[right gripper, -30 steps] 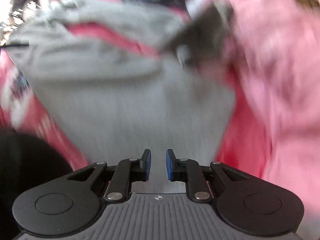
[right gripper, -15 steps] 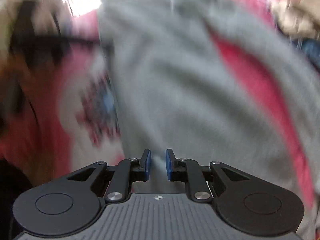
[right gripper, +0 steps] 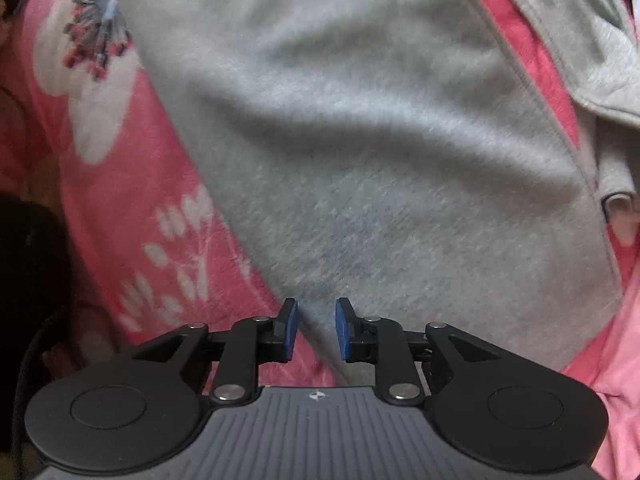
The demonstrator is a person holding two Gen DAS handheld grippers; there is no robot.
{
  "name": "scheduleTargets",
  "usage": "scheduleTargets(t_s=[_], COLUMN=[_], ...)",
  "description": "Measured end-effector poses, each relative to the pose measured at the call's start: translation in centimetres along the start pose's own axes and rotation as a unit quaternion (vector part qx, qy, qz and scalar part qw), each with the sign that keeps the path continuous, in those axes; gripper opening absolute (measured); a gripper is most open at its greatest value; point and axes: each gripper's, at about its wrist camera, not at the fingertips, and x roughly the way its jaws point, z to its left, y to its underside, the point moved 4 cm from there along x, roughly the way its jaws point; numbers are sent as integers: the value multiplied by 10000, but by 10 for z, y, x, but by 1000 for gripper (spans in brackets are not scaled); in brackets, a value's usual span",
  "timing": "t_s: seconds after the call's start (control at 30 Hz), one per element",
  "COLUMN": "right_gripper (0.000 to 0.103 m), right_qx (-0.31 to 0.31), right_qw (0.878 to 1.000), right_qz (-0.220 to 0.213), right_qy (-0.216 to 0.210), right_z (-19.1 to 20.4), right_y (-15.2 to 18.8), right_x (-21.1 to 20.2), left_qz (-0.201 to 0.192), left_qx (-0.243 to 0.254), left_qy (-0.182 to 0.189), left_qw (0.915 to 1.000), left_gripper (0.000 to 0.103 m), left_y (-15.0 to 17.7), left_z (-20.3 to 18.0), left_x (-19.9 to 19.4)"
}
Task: Fold clothes
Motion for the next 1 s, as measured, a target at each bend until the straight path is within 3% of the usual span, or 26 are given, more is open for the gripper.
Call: scheduleTargets(t_s=[0.1, 0.2, 0.27, 0.4, 0.5, 0.53, 0.7, 0.8, 0.9, 1.0], right_gripper=[22, 22, 22, 19, 10, 16, 16, 12, 13, 17], right_qx=[87, -234, -512, -1151, -504, -362, -436, -717, -114, 182], right_qw=[9918, 9644, 9480, 9415, 9471, 9463, 9175, 9113, 9081, 8829], right_qz=[-1268, -2632, -3140, -3158, -3166, -3211, -3916, -4047, -4182, -4687], right_qy=[92, 106, -61, 253, -126, -54, -536, -255, 172, -198], right_z=[-7, 11, 29, 37, -2, -9, -3, 14, -7, -22], right_y=[-39, -99, -134, -159, -157, -157, -174, -212, -233, -211], right_x=[-40, -60, -53, -8, -11, -19, -51, -27, -15, -43], left_qz=[-270, -220, -92, 128, 220, 215, 276, 318, 282, 202], left_qx=[149, 274, 271, 613, 729, 753, 914, 977, 1077, 1188], left_qy=[129, 379, 519, 185, 68, 61, -38, -84, -107, -122], left_qw=[9994, 9987, 9982, 9979, 9971, 9969, 9954, 9947, 9937, 9926], left_gripper=[62, 63, 63, 63, 62, 62, 63, 63, 63, 63], left_y=[-8, -12, -11, -1, 4, 4, 6, 6, 5, 2], left_z=[-7, -21, -30, -39, -36, -36, -39, -40, -41, -43], left_x=[-7, -2, 7, 25, 30, 30, 31, 31, 26, 19])
